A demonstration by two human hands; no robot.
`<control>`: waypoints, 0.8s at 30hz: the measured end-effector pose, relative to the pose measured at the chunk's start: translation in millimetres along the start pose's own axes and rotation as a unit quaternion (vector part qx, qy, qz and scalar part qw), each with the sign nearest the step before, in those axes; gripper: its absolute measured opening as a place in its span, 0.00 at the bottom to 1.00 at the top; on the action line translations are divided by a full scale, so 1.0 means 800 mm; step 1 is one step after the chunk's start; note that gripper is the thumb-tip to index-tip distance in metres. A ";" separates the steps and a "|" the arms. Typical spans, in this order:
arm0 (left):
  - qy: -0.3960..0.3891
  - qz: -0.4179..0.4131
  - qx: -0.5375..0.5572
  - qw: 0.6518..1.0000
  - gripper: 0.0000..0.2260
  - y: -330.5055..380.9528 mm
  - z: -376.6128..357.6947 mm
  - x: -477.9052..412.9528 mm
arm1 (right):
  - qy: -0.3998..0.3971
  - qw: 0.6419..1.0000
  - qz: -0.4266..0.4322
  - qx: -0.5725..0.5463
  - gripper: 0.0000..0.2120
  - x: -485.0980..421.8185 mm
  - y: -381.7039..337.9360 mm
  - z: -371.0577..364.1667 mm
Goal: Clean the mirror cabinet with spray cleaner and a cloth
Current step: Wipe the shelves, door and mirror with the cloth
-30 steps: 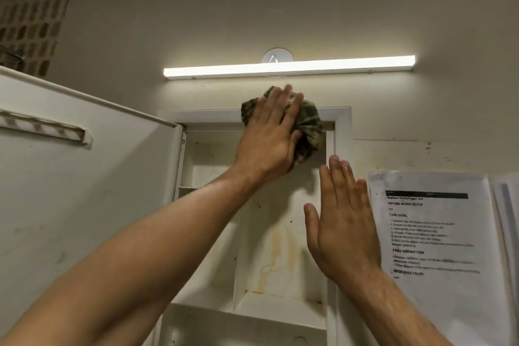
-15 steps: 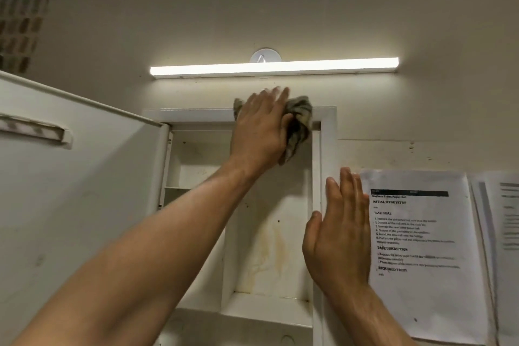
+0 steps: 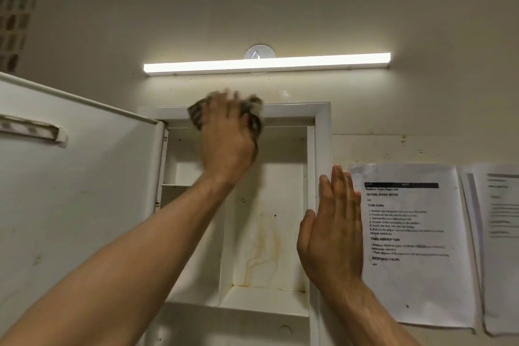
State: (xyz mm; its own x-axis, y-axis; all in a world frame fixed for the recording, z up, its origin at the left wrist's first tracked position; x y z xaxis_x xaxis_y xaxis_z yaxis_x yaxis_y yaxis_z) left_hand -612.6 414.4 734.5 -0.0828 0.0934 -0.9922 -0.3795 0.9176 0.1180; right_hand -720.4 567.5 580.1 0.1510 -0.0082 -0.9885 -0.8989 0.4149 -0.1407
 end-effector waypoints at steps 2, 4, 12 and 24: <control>-0.036 -0.132 0.027 0.990 0.24 0.056 -0.009 0.002 | 0.005 1.000 0.000 0.005 0.33 0.000 0.001 0.001; -0.063 -0.201 0.059 0.976 0.24 0.104 -0.018 0.002 | 0.018 1.000 -0.018 -0.008 0.34 0.002 0.002 0.004; -0.073 -0.348 0.065 0.932 0.25 0.116 -0.023 0.036 | 0.031 0.980 -0.125 -0.151 0.33 0.018 0.026 0.015; -0.067 -0.399 0.043 0.914 0.25 0.115 -0.019 0.134 | -0.077 0.992 -0.097 0.026 0.35 0.110 0.013 0.005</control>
State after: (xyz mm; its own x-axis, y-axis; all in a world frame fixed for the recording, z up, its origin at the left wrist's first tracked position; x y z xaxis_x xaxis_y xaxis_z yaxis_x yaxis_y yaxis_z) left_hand -670.7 502.6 639.3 0.3043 -0.5770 -0.7579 -0.1953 0.7410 -0.6425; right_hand -714.5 574.7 492.2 0.3837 0.0440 -0.9224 -0.8250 0.4652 -0.3210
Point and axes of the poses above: each hand's wrist, its own x-axis away from the middle knuckle, its own z-axis out of the back of the hand, y = z × x, the point moved 3 cm from there along -x, towards the middle knuckle, and after that the axes turned 8 degrees about -x, right-handed, at the moved point
